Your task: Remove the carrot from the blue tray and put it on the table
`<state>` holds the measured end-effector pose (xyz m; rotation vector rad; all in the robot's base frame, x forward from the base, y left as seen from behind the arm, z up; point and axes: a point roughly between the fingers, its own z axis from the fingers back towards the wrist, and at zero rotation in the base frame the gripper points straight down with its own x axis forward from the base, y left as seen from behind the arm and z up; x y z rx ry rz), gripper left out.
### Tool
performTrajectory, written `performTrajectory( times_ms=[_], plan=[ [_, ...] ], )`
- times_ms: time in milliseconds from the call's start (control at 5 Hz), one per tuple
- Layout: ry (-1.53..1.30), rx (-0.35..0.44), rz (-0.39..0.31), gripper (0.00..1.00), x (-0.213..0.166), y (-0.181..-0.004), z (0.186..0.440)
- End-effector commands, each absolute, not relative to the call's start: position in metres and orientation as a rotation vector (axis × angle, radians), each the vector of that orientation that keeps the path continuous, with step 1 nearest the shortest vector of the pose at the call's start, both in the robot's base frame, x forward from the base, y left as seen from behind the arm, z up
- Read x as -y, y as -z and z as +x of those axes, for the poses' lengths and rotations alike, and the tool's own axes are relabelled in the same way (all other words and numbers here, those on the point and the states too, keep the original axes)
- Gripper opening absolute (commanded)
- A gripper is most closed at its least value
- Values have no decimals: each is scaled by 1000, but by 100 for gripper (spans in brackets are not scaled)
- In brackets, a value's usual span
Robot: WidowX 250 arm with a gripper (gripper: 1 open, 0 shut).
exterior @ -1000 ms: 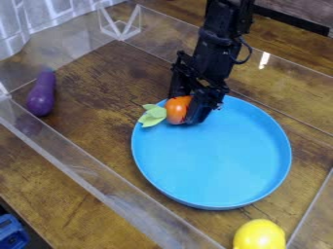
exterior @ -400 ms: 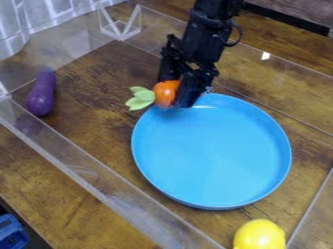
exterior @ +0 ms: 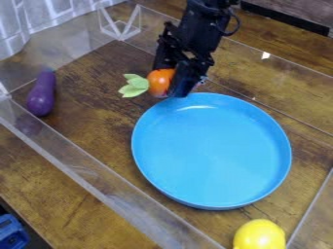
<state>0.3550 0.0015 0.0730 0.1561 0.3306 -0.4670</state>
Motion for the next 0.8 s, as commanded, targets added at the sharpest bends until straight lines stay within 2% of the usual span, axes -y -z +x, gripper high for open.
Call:
performTrajectory(
  times_ms=[0,600],
  plan=[
    [442,-216,187,0,-14,-117,358],
    [431,-236,227,0,-47,-119,342]
  ],
)
